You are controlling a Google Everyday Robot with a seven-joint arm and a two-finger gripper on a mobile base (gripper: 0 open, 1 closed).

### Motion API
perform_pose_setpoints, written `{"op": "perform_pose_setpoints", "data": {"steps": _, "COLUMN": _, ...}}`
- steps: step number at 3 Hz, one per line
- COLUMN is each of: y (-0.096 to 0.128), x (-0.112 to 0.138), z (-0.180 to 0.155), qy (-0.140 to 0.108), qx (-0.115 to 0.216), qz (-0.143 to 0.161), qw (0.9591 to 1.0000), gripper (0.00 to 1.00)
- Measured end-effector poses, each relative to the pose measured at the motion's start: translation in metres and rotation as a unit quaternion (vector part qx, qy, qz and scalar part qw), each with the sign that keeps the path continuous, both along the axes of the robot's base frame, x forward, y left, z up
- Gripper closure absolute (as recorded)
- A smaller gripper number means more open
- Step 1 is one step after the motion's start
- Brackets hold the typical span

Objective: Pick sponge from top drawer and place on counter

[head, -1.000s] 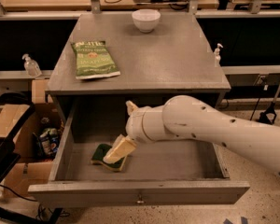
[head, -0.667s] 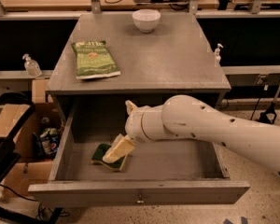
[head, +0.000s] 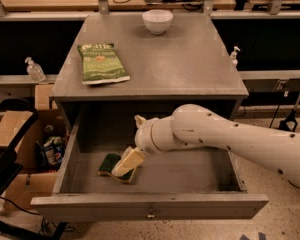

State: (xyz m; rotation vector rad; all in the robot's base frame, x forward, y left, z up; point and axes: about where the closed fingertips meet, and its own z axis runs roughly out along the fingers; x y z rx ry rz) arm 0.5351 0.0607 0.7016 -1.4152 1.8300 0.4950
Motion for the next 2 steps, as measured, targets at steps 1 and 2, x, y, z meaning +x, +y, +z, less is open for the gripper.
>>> {"op": "perform_pose_setpoints", "data": {"steps": 1, "y": 0.005, "x": 0.008, "z": -0.037, "qy": 0.031, "qx": 0.001, "qz": 0.004, "qw": 0.9995, "gripper": 0.0}}
{"op": "perform_pose_setpoints", "data": {"steps": 2, "y": 0.01, "x": 0.011, "z": -0.061, "qy": 0.046, "qx": -0.008, "qz": 0.014, "qw": 0.9988, "gripper": 0.0}}
